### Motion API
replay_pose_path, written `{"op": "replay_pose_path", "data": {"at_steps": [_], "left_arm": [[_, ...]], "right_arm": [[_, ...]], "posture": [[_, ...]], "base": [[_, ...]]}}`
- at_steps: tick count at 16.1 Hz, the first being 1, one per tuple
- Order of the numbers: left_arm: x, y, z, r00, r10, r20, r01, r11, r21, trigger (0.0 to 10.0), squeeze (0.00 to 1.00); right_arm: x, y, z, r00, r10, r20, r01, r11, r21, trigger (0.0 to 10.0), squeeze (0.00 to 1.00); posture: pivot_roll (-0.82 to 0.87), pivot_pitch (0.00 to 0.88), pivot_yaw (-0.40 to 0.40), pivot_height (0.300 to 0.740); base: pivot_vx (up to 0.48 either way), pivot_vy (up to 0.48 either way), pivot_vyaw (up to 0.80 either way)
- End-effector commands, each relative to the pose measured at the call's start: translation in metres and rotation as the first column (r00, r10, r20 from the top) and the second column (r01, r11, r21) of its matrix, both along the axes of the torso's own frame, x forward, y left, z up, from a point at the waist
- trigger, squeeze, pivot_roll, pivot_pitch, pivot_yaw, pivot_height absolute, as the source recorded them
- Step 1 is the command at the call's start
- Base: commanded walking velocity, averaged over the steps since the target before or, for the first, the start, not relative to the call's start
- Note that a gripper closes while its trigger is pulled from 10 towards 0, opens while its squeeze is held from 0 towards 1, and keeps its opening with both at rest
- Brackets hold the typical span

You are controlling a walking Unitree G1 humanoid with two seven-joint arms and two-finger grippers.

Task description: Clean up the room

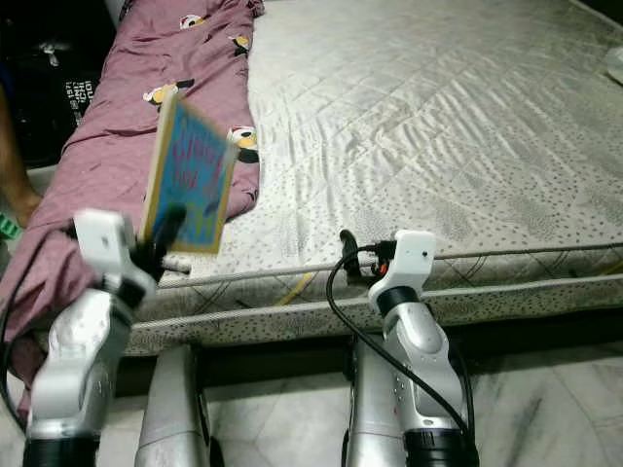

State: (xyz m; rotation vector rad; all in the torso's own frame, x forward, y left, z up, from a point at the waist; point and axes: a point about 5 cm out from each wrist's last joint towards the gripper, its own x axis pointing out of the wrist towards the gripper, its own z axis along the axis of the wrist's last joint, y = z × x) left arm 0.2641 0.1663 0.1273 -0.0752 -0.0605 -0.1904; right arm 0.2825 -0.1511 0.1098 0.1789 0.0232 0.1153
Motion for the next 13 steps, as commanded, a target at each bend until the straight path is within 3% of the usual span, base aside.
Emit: {"op": "replay_pose_path", "data": {"at_steps": [1, 2, 3, 8, 11, 13], "left_arm": [[-0.009, 0.0, 0.007, 0.999, 0.039, 0.037, -0.04, 0.998, 0.042, 3.8, 0.0], [-0.015, -0.002, 0.005, 0.999, 0.041, 0.034, -0.043, 0.997, 0.059, 9.5, 0.0], [-0.017, -0.002, 0.003, 0.998, 0.054, 0.026, -0.056, 0.997, 0.06, 10.0, 0.0], [-0.012, -0.002, 0.002, 0.991, 0.133, 0.027, -0.134, 0.989, 0.055, 10.0, 0.0], [-0.012, -0.005, 0.001, 0.995, 0.104, 0.003, -0.104, 0.994, 0.015, 10.0, 0.0], [-0.013, -0.01, -0.001, 0.999, 0.053, 0.003, -0.053, 0.998, 0.045, 10.0, 0.0]], "right_arm": [[0.003, -0.008, 0.0, 0.999, -0.051, 0.007, 0.051, 0.999, -0.012, 10.0, 0.0], [0.002, -0.01, -0.001, 0.998, -0.061, 0.006, 0.061, 0.998, -0.015, 10.0, 0.0], [0.002, -0.011, 0.001, 0.998, -0.062, 0.011, 0.062, 0.998, -0.014, 10.0, 0.0], [0.004, -0.006, 0.004, 0.998, -0.047, 0.033, 0.048, 0.998, -0.028, 10.0, 0.0], [0.005, -0.008, 0.005, 0.998, -0.053, 0.038, 0.054, 0.998, -0.038, 10.0, 0.0], [0.005, -0.01, 0.007, 0.997, -0.061, 0.044, 0.063, 0.997, -0.04, 10.0, 0.0]], "posture": [[0.02, 0.0, 0.049, 0.555], [0.02, 0.0, 0.049, 0.569], [0.02, 0.0, 0.05, 0.579], [0.01, 0.0, 0.04, 0.637], [0.01, 0.0, 0.042, 0.665], [0.0, 0.0, 0.045, 0.685]], "base": [[0.0, 0.0, 0.0], [0.0, 0.0, 0.0], [0.0, 0.0, 0.0], [0.0, 0.0, 0.0], [0.0, 0.0, 0.0], [0.0, 0.0, 0.0]]}}
